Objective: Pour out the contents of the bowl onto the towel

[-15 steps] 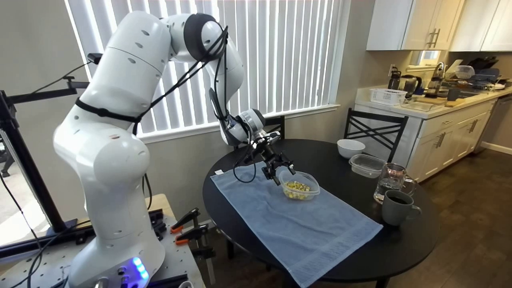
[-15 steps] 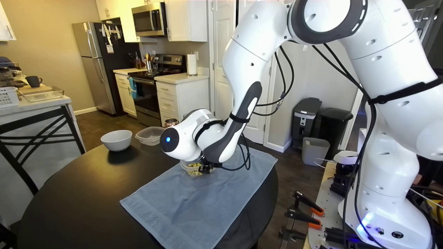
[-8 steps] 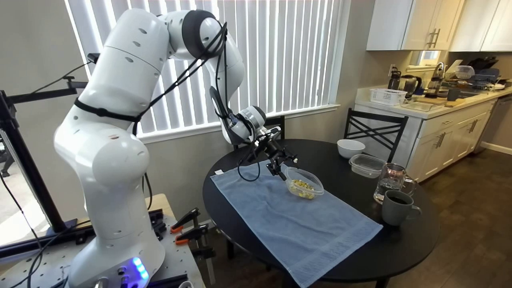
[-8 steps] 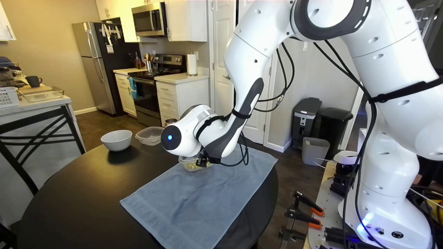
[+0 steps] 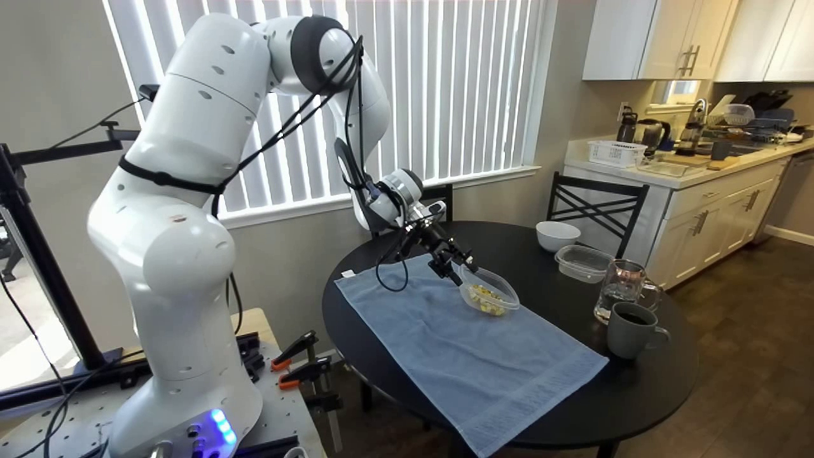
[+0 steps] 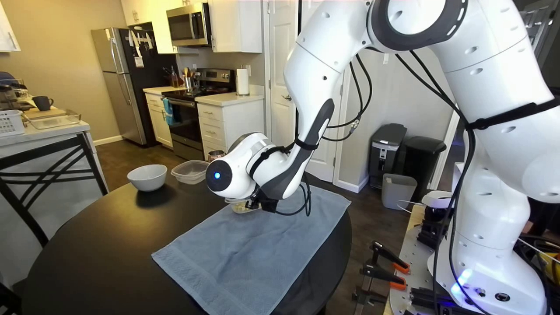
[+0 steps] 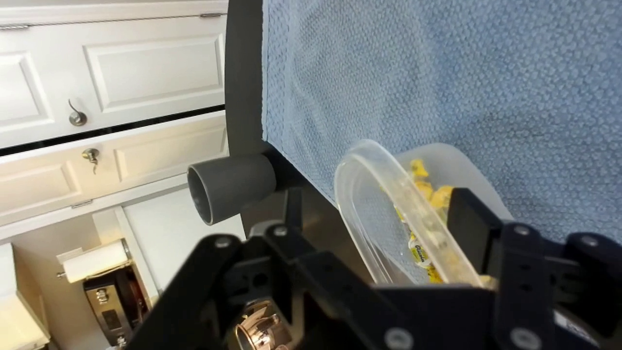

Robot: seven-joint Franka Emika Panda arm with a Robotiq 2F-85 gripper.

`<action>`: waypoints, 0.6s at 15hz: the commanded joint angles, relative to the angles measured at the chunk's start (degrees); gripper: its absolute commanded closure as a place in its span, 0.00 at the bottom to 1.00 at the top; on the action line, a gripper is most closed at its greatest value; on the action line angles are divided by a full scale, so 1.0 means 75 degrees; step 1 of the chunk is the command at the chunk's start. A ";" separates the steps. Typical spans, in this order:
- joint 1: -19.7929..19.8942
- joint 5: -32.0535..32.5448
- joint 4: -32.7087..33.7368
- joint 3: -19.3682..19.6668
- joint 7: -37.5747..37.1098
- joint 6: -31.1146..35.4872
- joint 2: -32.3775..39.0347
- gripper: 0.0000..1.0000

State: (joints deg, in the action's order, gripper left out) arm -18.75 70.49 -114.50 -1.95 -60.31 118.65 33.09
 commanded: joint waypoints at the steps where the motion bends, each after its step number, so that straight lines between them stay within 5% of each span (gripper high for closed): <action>1: 0.0278 0.0053 -0.0259 -0.0312 -0.0541 0.0075 -0.0255 0.53; 9: 0.0488 -0.0381 -0.0576 -0.0797 -0.0943 0.0562 -0.0615 0.99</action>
State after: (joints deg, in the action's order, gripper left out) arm -16.73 69.28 -115.14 -6.12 -66.12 120.19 32.15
